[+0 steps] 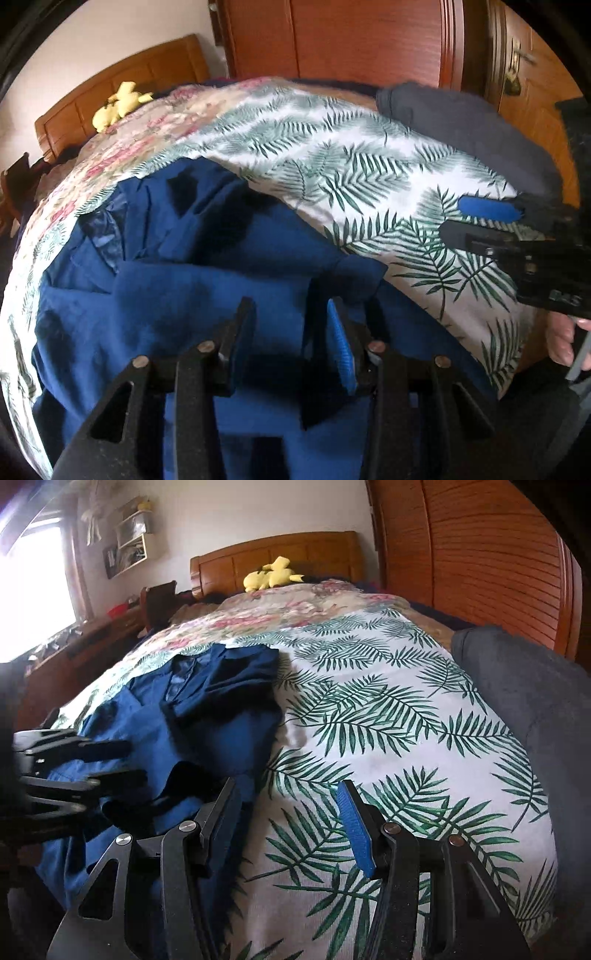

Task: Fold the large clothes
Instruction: 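Grasp the jacket side with the left tool and fold it toward the center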

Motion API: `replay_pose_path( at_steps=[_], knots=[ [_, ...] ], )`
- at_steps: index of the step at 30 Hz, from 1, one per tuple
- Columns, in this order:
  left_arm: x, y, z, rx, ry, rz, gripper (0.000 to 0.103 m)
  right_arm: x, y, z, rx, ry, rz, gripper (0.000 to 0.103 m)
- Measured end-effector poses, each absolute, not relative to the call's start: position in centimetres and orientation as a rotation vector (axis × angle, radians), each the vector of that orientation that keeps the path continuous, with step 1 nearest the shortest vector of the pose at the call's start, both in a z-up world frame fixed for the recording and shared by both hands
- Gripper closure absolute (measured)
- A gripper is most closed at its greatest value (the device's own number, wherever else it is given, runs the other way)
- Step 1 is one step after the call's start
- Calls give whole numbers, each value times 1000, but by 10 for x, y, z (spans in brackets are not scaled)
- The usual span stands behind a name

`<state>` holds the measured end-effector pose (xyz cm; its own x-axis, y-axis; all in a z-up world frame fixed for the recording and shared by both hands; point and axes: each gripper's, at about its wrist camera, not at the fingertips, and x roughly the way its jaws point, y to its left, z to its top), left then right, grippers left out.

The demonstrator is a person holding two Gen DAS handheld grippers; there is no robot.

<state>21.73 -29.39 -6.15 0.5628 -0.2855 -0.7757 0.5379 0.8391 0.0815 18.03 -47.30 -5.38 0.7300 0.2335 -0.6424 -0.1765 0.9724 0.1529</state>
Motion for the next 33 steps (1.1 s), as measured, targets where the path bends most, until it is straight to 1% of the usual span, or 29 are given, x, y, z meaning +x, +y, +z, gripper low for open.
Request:
replay_pose_path(
  at_steps=[6, 7, 8, 11, 13, 17, 26, 33],
  knots=[
    [231, -320, -71, 430, 882, -459, 66, 179, -478, -53, 104, 715, 239, 48],
    [233, -324, -73, 449, 891, -454, 73, 178, -478, -53, 105, 712, 242, 48],
    [236, -325, -74, 456, 898, -453, 83, 178, -478, -52, 105, 710, 243, 48],
    [241, -320, -72, 447, 898, -454, 101, 176, -479, -51, 112, 703, 251, 48],
    [238, -314, -65, 449, 874, -452, 103, 175, -480, -50, 118, 700, 253, 48],
    [225, -292, -40, 442, 801, -428, 103, 176, -478, -51, 118, 707, 261, 48],
    [182, -211, 25, 301, 673, -381, 103, 181, -453, -51, 91, 707, 293, 48],
    [155, -151, 39, 276, 657, -324, 103, 190, -419, -55, 48, 716, 319, 48]
  ],
)
